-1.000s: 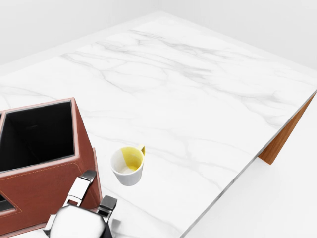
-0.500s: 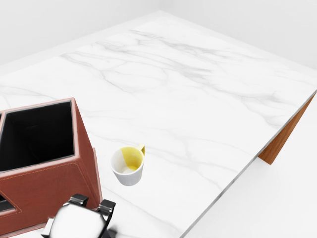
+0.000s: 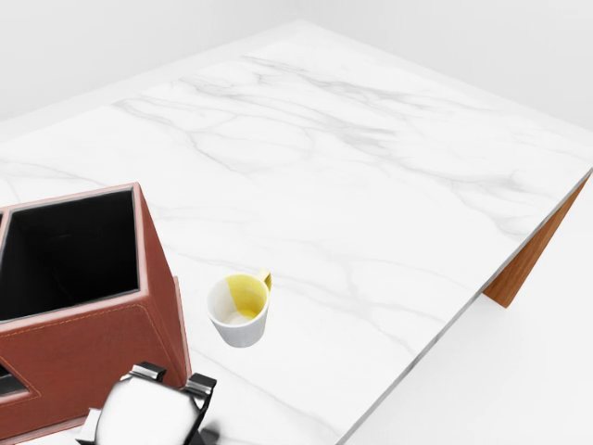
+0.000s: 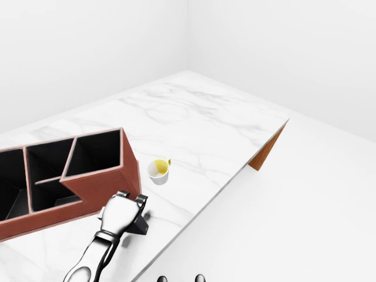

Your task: Pick up the book and place it in the right compartment of the caddy.

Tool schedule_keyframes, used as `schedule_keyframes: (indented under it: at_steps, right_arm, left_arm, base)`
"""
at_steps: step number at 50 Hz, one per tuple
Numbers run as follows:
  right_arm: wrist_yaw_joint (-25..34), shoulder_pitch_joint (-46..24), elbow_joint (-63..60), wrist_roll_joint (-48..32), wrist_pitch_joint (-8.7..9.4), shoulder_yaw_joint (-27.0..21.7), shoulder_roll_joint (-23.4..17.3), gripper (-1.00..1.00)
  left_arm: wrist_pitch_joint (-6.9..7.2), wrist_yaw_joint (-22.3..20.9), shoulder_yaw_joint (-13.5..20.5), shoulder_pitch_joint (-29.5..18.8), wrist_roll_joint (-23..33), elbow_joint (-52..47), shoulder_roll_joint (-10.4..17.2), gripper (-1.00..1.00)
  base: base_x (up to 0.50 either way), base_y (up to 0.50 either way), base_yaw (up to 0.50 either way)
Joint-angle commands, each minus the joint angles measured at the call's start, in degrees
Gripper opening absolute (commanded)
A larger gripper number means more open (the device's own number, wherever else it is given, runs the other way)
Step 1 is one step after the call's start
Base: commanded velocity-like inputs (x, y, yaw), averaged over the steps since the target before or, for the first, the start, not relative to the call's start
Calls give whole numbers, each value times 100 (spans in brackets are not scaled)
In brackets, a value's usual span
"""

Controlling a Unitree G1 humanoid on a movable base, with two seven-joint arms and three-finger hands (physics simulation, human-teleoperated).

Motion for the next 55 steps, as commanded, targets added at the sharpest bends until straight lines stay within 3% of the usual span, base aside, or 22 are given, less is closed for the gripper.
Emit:
schedule_keyframes:
  at_steps: [1,12,17,31,40,55]
  right_arm:
    - [-11,7,-17,35,0,-28,-11,100]
    - [-25,9,-32,69,0,-51,-20,100]
    - [-16,-4,-15,39,0,-28,-17,100]
    - [-30,5,4,57,0,-31,-16,100]
    - [-34,4,37,45,0,-25,-21,100]
    - [-38,0,105,-12,0,4,-18,100]
  left_arm:
    - [0,304,260,81,387,377,77,-100]
    - [0,132,405,530,144,-977,46,-100]
    - [0,307,401,726,128,-1550,11,-100]
    - [0,-46,346,1103,102,-2547,-101,-100]
    - [0,-138,42,1373,230,-2954,-78,-100]
    - [0,-601,-438,1699,-4,-3760,55,-100]
  base:
    - [0,0,0]
    - [0,0,0]
    - [0,0,0]
    - [0,0,0]
    - [0,0,0]
    - [0,0,0]
